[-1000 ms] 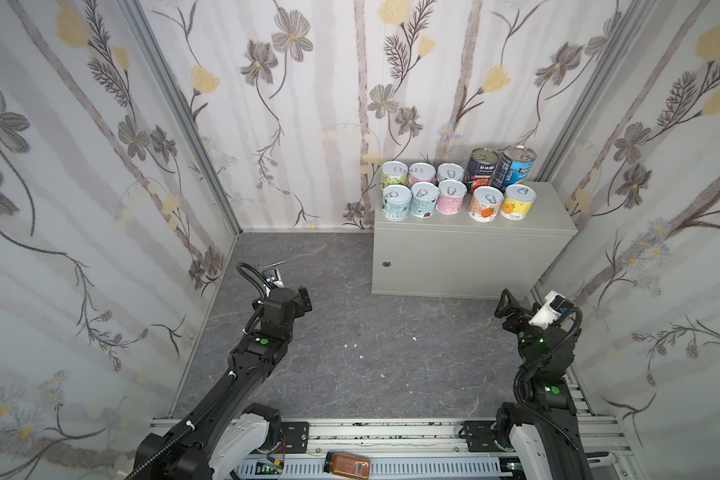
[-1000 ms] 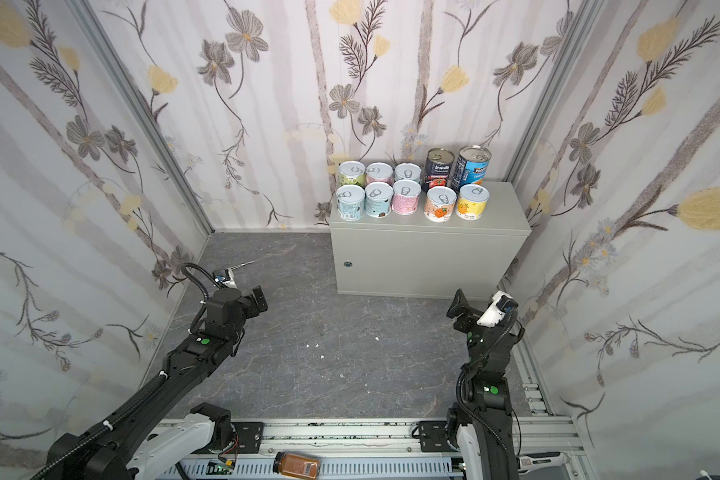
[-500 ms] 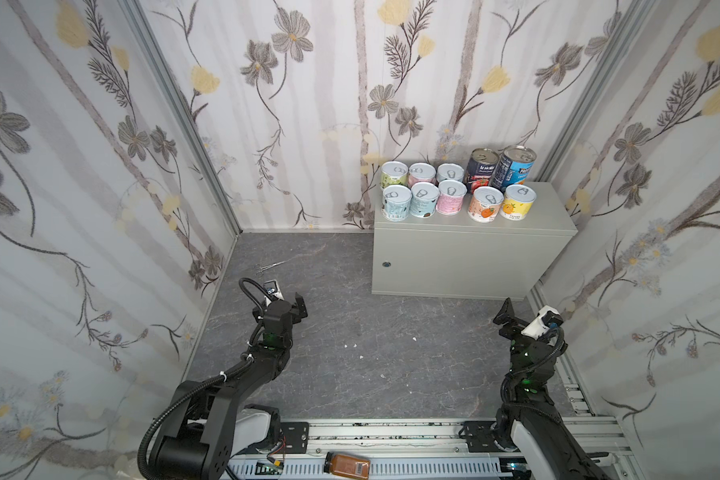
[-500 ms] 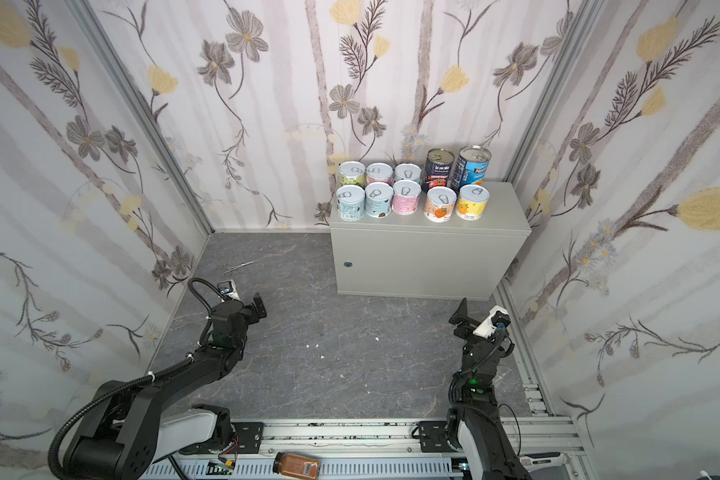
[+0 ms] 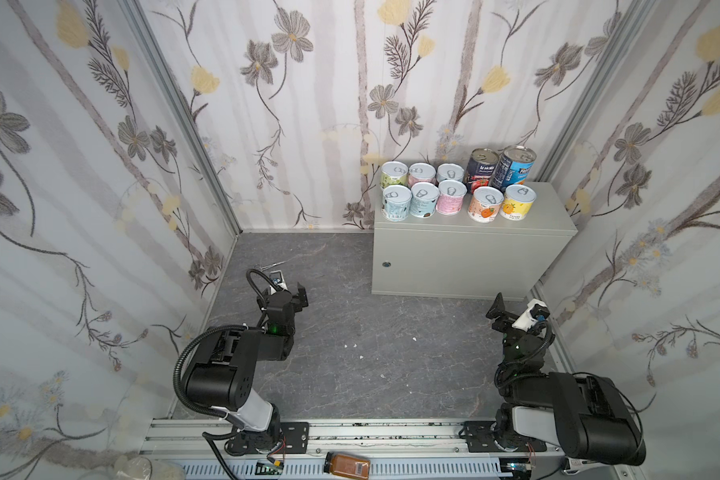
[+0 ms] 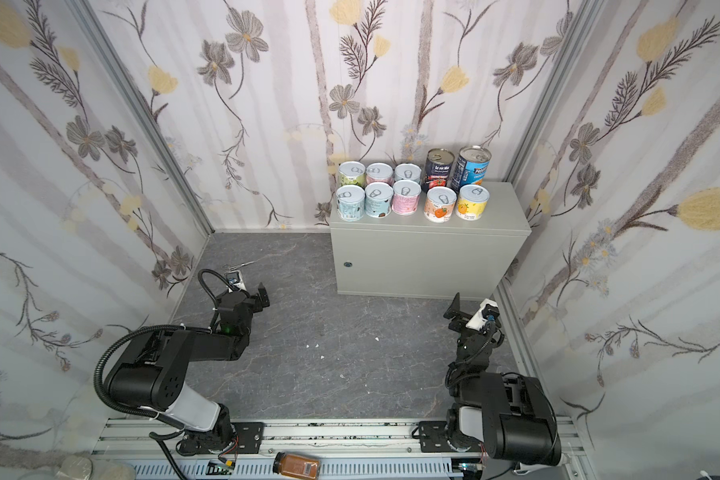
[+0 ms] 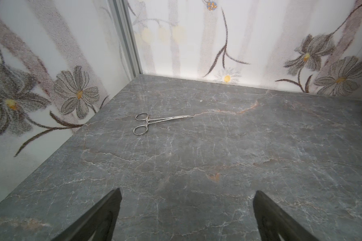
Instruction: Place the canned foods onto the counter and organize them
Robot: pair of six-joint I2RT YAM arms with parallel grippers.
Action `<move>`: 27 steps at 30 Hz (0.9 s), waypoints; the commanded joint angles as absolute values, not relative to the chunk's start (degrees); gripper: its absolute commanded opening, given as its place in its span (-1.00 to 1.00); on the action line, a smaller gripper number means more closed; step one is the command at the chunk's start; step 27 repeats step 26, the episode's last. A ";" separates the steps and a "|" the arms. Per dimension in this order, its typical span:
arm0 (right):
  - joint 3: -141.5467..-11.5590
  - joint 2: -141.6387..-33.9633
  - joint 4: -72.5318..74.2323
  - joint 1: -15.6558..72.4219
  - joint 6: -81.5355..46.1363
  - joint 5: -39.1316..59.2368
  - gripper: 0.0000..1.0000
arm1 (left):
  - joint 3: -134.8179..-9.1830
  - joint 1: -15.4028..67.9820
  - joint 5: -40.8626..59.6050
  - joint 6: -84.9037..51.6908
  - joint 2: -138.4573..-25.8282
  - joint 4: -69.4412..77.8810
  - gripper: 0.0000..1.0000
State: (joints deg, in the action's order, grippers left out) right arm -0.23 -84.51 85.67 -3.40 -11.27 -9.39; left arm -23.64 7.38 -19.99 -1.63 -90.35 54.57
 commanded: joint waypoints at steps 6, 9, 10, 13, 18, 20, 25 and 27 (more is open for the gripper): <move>-1.10 -87.80 96.86 1.83 -0.94 -5.01 0.99 | -14.74 6.76 -21.79 -2.53 -87.96 73.08 1.00; -4.13 -86.23 88.67 2.29 0.92 -0.85 0.99 | -10.38 6.40 -19.00 -2.13 -88.79 81.09 1.00; -4.83 -86.13 87.33 2.45 1.53 0.01 0.99 | -7.71 6.69 -17.54 -0.54 -91.73 89.62 1.00; -5.63 -86.13 85.90 2.46 1.56 -0.30 0.99 | -7.31 8.26 -20.16 0.70 -92.55 91.95 1.00; -9.43 -86.26 78.86 2.47 1.32 -1.30 0.99 | -7.73 8.26 -21.07 0.57 -92.70 91.53 1.00; -8.57 -86.26 80.49 2.46 1.61 -0.06 0.99 | -7.99 8.30 -21.22 0.54 -92.70 91.27 1.00; -8.75 -86.22 80.08 2.46 1.75 -0.25 0.99 | -8.00 8.27 -21.20 0.48 -92.64 90.97 1.00; -8.58 -86.22 80.51 2.46 1.75 -0.34 0.99 | -8.14 8.27 -21.51 0.49 -92.58 90.97 1.00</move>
